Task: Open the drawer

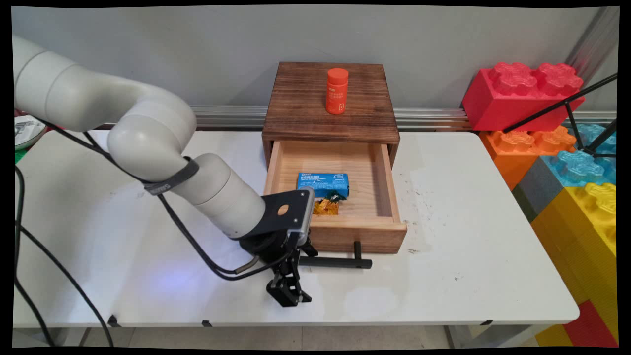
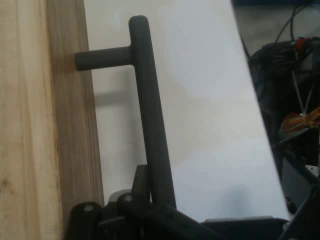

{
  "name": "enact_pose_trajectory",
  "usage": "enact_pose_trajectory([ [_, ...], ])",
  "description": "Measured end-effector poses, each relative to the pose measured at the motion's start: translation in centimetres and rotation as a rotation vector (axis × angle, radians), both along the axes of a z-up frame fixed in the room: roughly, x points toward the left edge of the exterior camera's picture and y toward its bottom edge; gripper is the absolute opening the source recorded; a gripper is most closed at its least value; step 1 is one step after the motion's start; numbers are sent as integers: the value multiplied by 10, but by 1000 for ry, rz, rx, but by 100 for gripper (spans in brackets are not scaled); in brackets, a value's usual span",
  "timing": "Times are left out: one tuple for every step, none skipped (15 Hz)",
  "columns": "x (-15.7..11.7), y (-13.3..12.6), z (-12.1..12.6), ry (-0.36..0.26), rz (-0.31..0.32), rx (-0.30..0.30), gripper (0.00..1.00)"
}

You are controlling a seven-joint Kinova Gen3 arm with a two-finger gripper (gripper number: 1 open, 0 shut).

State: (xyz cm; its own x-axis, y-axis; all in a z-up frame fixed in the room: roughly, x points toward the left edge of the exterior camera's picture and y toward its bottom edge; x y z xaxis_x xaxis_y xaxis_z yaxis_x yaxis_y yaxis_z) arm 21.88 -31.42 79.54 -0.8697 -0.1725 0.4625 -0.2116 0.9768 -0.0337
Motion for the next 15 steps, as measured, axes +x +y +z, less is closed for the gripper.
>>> enact_pose_trajectory([
  [0,2,0,1,-3,1,100],
  [0,5,0,2,-8,3,100],
  [0,9,0,4,-12,6,100],
  [-1,12,0,5,-15,8,100],
  [-1,15,0,7,-19,10,100],
  [-1,17,0,8,-22,11,100],
  [-1,20,0,9,-25,11,100],
  [-1,21,1,11,-28,11,100],
  [-1,23,1,12,-29,10,100],
  [-1,24,1,13,-29,8,100],
  [0,25,1,13,-29,7,100],
  [0,25,0,14,-27,5,100],
  [0,26,0,14,-26,2,100],
  [0,26,0,15,-25,1,100],
  [1,26,0,14,-24,-2,100],
])
